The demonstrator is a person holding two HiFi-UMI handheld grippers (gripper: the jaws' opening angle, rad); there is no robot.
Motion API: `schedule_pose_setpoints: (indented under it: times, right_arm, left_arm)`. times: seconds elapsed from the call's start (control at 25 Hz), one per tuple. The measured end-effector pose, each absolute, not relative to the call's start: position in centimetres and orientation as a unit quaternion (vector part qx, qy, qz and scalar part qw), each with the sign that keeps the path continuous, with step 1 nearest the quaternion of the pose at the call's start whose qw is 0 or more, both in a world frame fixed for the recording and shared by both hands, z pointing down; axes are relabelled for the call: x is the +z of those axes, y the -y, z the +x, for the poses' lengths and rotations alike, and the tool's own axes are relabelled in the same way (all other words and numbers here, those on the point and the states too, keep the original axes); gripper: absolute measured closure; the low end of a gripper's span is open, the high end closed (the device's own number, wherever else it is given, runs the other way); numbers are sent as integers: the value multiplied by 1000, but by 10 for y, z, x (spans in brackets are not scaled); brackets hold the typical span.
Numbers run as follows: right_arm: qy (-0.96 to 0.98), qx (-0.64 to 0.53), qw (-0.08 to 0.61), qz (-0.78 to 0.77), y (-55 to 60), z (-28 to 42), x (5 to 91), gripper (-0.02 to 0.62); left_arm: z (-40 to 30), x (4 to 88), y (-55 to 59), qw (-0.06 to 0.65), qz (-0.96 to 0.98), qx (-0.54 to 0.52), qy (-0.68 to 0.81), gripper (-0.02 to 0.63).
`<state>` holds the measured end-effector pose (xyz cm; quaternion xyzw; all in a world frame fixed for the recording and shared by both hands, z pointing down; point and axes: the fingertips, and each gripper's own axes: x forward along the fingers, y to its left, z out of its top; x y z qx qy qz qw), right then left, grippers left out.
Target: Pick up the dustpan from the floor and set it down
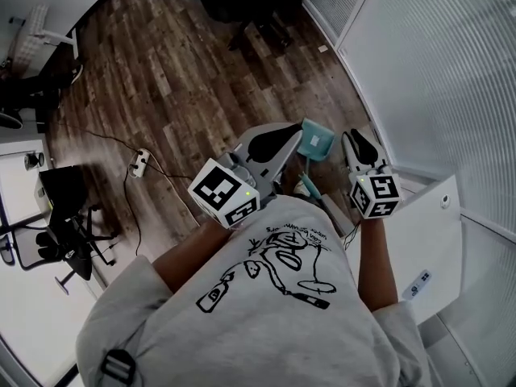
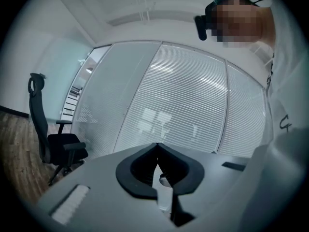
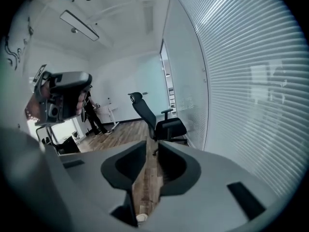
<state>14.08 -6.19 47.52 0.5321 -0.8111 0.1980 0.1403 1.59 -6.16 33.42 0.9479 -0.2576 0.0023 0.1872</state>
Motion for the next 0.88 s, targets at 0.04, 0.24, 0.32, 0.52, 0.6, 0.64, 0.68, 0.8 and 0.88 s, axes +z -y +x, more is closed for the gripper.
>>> schedule_pose_setpoints:
  times: [0.04,0.24,0.32,0.52,0.6,0.64,0.68,0.8,0.88]
  right_arm:
    - [811,193,136,535,63,141,466,525]
    - [815,162,116,543,65,144,420,548]
    - [818,148,116,543,66,143,405,549]
    - [821,122,107,547,65,140,372,555]
    - [822,123,90,548,65,139,358,560]
    - [822,123,83,549,65,140,352,561]
    - [822,121,78,551,65,140,345,561]
    - [821,108,68,556,65,140,326,563]
    - [821,96,68,558,62,137,315,565]
  left_arm:
    - [17,333,62,186,948,2,257,604]
    - [23,324,64,177,951,-1,253,604]
    - [24,321,66,171,952,-2,253,604]
    - [24,315,69,163,954,-8,253,604]
    - [24,311,70,161,953,-10,256,604]
    - [24,308,71,159,953,-12,257,604]
    - [25,305,73,157,953,-14,259,604]
    - [25,298,78,150,953,-21,263,604]
    - [24,294,79,146,953,-23,264,604]
